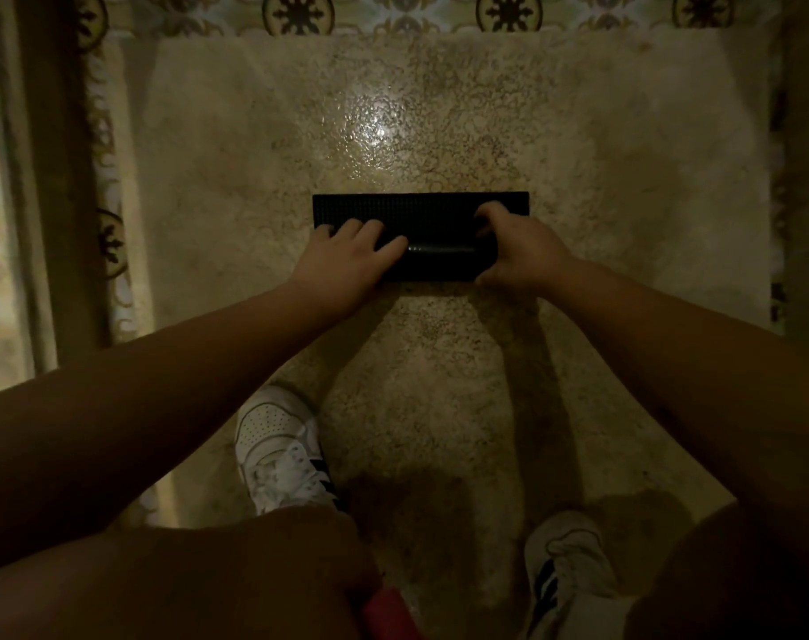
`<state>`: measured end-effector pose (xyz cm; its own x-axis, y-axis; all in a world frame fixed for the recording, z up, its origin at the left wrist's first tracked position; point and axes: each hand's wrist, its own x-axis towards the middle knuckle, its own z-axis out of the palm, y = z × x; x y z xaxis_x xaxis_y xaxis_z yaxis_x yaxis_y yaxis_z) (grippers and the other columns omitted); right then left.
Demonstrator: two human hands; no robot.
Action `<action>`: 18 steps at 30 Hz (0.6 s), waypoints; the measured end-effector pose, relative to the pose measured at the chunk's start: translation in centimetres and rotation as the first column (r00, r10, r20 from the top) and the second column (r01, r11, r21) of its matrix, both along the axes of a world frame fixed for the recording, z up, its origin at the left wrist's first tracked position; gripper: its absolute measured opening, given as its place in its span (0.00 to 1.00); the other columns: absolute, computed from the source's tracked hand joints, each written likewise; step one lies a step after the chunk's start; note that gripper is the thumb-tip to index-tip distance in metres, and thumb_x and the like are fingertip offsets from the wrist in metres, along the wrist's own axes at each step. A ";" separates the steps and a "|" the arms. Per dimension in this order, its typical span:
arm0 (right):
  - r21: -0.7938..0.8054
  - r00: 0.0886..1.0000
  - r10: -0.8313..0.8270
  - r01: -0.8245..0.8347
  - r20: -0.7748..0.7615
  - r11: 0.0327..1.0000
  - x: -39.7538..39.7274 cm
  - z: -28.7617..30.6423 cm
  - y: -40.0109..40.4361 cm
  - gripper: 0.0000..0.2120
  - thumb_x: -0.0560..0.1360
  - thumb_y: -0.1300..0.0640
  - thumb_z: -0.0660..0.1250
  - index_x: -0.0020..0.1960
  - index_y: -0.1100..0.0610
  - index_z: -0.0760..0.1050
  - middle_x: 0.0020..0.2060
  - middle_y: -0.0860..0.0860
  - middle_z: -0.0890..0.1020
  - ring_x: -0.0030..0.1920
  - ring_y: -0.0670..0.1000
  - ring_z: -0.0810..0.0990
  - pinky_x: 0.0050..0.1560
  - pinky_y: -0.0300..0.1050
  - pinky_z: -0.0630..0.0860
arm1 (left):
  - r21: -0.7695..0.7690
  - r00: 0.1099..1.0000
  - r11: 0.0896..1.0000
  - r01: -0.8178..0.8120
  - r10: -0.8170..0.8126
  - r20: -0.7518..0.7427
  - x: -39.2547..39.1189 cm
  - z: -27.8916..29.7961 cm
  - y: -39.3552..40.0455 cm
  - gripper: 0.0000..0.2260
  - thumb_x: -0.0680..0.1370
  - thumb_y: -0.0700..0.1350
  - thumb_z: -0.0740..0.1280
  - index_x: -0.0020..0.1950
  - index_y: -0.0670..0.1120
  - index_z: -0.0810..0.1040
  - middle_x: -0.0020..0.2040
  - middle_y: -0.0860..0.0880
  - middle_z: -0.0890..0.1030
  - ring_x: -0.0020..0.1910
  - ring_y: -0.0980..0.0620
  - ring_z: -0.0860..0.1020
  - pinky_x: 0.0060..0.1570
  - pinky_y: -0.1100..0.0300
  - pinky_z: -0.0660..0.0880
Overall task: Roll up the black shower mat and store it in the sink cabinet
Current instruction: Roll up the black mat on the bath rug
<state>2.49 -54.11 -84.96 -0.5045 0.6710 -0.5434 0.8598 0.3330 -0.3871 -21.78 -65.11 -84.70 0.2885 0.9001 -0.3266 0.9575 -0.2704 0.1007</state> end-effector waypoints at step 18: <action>0.093 0.989 0.088 -0.099 0.117 0.991 1.9 0.8 1.0 0.32 0.62 0.48 0.77 0.62 0.54 0.69 0.53 0.57 0.80 0.50 0.59 0.78 0.41 0.47 0.72 | -0.064 0.996 0.996 -0.054 0.058 0.070 -1.5 -1.0 0.9 0.35 0.72 0.55 0.69 0.75 0.45 0.60 0.69 0.38 0.69 0.67 0.38 0.68 0.65 0.42 0.64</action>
